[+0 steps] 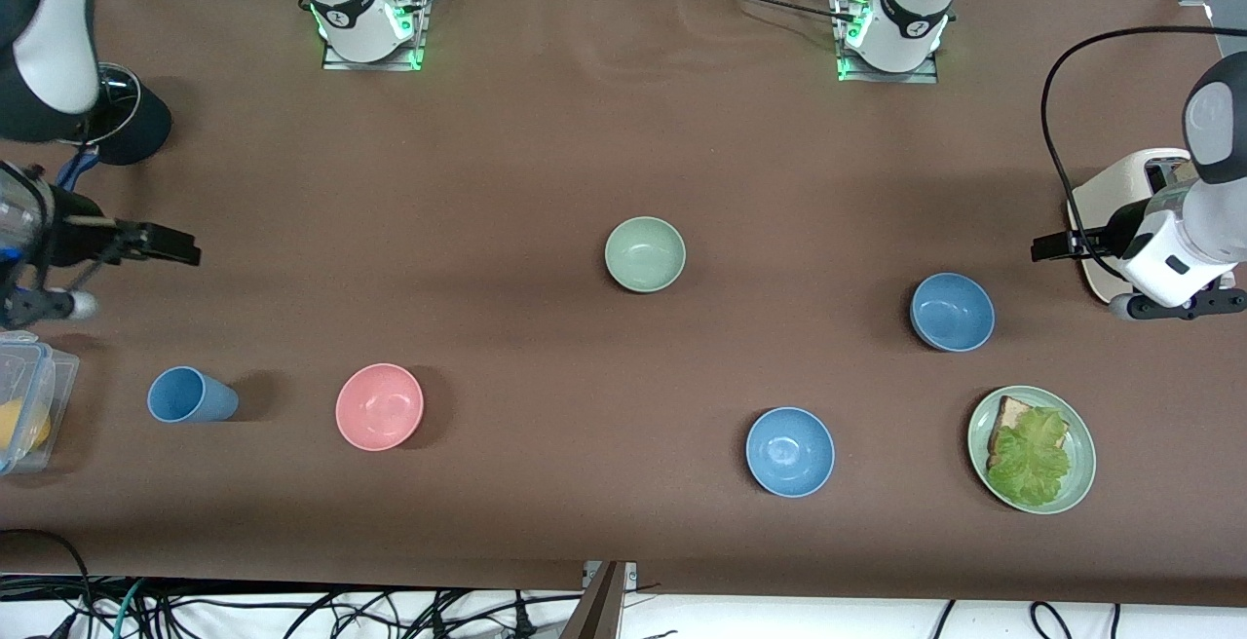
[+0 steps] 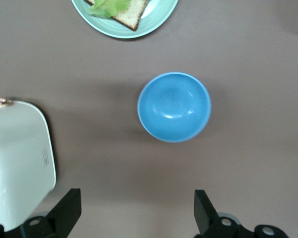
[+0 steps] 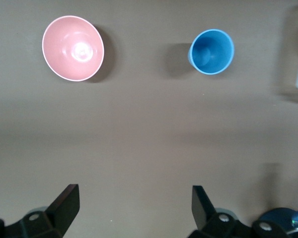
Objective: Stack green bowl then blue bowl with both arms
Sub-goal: 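Reach the left gripper to the light blue bowl and grasp its rim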
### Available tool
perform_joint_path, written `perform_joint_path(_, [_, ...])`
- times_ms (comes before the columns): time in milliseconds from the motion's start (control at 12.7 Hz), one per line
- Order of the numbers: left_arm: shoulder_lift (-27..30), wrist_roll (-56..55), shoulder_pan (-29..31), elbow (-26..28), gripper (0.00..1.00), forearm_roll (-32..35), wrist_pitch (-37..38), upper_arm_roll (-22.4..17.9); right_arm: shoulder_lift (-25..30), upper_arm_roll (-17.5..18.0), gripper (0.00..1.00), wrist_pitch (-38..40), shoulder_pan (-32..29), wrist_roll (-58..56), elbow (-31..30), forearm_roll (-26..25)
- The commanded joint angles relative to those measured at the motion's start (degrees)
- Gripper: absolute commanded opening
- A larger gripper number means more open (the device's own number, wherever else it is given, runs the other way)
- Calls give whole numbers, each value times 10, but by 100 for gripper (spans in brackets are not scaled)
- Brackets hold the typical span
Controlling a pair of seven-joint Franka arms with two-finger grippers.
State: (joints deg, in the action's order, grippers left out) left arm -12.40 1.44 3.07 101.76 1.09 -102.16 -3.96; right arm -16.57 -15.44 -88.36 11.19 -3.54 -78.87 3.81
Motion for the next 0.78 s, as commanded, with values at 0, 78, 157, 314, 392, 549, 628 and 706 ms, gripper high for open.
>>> perform_joint_path(0, [31,26,4,154,100,14,-161,-3,39,13,100,-8,-27,-3,-22,-9])
perform_joint_path(78, [31,43,15,197,100,14,-228,-3,45,13,100,-10,-35,-3,-23,-11])
perform_joint_path(157, [27,62,16,218,100,9,-265,-3,54,20,100,-9,-38,-4,-23,-16])
perform_joint_path(314, [-3,64,15,223,100,9,-292,-6,73,43,100,-5,-67,-8,-23,-28])
perform_joint_path(392, [-18,63,14,229,100,8,-320,-6,80,45,100,-5,-78,-8,-24,-28])
perform_joint_path(549, [-61,62,15,228,99,7,-370,-7,86,52,100,4,-92,-14,-25,-29])
perform_joint_path(628, [-75,62,16,227,99,7,-392,-9,87,55,100,16,-93,-15,-25,-30])
perform_joint_path(706, [-85,62,15,225,95,7,-411,-13,88,55,100,16,-93,-18,-25,-31])
